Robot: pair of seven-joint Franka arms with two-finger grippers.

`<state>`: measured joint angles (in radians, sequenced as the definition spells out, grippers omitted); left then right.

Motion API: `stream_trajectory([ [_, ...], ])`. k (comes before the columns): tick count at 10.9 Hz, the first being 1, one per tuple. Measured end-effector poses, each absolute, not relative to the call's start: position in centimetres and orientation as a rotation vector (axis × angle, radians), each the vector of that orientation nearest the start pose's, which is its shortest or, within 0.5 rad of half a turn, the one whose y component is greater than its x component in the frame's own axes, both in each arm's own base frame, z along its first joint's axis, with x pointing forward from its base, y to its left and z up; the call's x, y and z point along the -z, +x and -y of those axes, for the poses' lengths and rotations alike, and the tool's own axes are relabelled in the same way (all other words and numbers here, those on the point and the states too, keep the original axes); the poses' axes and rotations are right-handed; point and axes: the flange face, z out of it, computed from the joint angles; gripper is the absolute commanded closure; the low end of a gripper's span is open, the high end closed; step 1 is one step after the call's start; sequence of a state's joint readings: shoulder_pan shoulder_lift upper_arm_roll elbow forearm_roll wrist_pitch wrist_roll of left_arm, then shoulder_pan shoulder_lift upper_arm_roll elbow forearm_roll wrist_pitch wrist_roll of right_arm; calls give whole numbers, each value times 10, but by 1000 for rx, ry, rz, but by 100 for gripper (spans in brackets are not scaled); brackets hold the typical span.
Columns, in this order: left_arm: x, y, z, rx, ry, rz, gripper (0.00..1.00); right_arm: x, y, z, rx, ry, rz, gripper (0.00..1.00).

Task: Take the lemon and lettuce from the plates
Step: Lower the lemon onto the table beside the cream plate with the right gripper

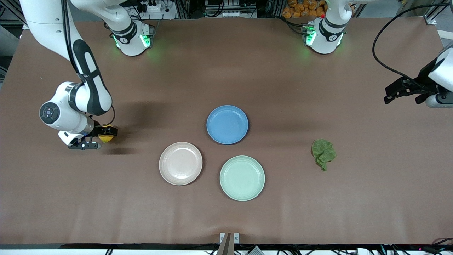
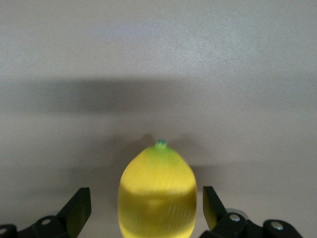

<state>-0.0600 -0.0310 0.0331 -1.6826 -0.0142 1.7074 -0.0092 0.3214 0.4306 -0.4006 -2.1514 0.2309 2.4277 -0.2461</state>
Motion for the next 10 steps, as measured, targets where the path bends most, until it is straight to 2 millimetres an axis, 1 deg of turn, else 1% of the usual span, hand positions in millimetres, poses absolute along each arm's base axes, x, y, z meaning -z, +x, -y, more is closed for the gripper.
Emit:
stream_trajectory([
  [1, -604, 555, 14, 82, -3157, -20, 0, -209, 558, 45, -208, -3131, 12, 0],
  [2, -608, 552, 13, 71, -3157, -18, 0, -219, 566, 44, -242, -3115, 13, 0],
  [5, -640, 547, 13, 101, -3157, -20, 0, -246, 586, 43, -266, -3093, 22, 0],
  [6, -644, 547, 14, 113, -3156, -22, 0, -254, 591, 41, -275, -3086, 27, 0],
  [8, -639, 552, 19, 96, -3156, -36, 0, -279, 606, 35, -290, -3070, 47, 0],
  [10, -626, 559, 25, 60, -3156, -51, 0, -319, 624, 22, -296, -3056, 7, 0],
])
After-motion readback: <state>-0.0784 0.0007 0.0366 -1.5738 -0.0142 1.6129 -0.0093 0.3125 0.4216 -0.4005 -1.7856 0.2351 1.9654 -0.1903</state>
